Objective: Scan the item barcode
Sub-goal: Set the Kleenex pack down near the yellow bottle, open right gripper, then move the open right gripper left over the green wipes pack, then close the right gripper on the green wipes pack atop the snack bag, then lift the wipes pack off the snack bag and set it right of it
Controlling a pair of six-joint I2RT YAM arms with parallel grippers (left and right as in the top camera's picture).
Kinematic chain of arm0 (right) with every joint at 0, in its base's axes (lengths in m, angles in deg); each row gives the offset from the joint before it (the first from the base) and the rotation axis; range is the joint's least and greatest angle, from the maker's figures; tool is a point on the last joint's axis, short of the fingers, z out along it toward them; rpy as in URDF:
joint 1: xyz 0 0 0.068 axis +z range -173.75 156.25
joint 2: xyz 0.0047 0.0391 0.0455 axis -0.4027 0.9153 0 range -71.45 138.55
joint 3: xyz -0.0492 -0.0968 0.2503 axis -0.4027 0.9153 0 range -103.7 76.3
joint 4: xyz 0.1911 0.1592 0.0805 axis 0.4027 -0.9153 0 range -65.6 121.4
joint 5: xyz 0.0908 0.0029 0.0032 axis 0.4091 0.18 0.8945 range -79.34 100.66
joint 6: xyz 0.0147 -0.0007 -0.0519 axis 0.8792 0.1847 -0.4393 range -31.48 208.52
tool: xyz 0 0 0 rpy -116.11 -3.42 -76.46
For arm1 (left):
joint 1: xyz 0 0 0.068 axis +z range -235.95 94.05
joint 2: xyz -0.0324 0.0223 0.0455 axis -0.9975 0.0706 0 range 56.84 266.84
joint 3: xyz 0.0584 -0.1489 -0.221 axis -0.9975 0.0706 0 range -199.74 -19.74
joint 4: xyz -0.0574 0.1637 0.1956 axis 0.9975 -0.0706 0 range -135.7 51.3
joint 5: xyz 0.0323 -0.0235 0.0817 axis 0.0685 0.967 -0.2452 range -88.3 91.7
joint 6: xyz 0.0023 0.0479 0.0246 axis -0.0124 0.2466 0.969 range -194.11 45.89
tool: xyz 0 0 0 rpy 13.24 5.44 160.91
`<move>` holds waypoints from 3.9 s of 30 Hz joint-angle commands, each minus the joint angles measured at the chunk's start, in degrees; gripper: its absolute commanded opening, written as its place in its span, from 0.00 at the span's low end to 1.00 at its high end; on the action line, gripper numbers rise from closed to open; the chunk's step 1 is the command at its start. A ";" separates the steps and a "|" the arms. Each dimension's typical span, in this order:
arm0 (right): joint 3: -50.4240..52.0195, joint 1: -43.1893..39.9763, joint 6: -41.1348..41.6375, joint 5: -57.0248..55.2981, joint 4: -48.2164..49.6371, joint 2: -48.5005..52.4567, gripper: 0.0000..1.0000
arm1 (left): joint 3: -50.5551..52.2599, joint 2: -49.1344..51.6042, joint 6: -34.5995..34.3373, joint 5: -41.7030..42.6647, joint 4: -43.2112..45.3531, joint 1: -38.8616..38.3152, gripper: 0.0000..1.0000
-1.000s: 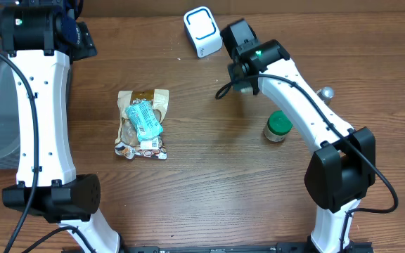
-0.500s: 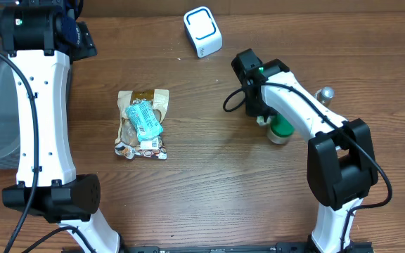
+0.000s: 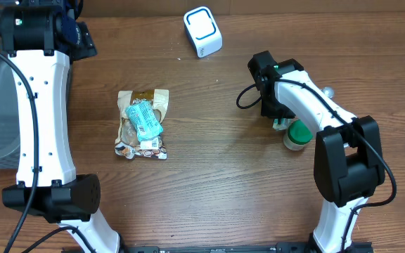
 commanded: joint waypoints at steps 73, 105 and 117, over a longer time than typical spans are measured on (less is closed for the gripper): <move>-1.90 21.49 1.20 60.02 46.56 6.64 0.04 | -1.07 -0.35 1.03 0.22 0.11 -0.07 0.99; -1.70 9.66 -1.81 39.34 0.09 -1.38 0.16 | -1.07 -0.31 1.03 0.22 0.13 -0.09 1.00; -1.68 11.32 -1.88 38.99 -2.69 -1.38 0.34 | -1.07 -0.26 1.03 0.22 0.13 -0.07 1.00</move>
